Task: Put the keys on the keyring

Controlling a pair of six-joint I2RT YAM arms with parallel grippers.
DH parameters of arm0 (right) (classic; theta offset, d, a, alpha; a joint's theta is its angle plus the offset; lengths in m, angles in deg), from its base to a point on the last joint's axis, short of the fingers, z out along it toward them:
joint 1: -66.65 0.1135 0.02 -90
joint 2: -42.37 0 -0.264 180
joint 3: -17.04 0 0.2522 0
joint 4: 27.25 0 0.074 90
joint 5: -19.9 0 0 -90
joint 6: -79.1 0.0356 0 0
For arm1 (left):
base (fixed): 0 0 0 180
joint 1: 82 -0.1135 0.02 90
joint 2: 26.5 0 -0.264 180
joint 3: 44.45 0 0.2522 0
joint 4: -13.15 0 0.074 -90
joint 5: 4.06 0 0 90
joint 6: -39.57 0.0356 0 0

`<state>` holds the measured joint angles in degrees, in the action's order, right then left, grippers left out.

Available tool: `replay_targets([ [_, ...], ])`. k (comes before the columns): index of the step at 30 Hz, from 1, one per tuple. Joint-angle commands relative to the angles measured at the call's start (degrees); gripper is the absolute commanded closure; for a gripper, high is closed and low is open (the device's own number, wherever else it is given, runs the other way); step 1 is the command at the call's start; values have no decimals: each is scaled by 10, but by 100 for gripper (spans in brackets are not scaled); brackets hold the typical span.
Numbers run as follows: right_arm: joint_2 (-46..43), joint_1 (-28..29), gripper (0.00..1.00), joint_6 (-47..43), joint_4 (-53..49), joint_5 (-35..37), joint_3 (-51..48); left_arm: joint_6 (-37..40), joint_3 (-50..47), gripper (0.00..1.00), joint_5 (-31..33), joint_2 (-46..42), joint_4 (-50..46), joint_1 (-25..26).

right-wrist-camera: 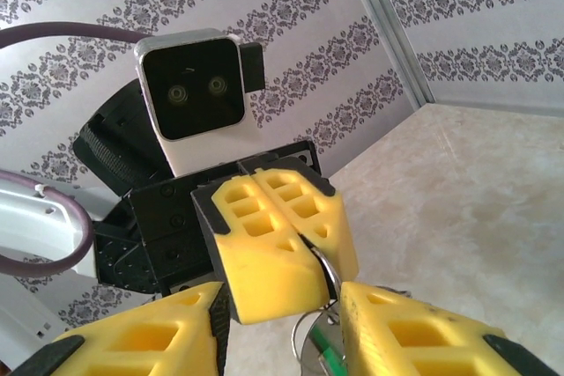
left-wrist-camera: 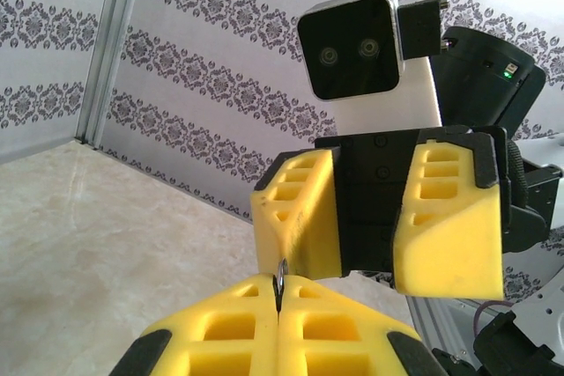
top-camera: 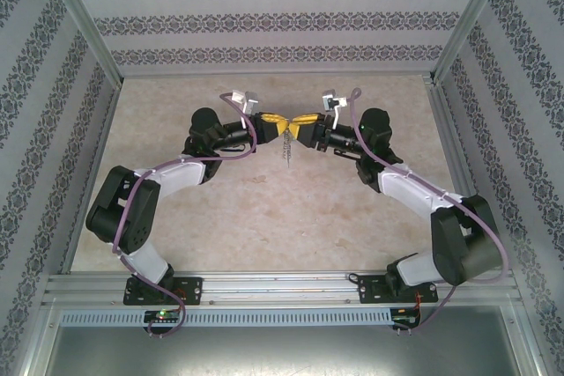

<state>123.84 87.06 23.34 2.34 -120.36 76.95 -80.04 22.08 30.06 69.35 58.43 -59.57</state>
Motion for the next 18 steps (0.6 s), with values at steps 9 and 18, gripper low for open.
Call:
replay_targets([
  [9, 31, -4, 64, 17, 57, -14, 19, -26, -6, 100, -15, -1, 70, 6],
  [18, 39, -4, 95, 26, 75, -29, 20, -21, -2, 100, -15, 0, 61, 9],
])
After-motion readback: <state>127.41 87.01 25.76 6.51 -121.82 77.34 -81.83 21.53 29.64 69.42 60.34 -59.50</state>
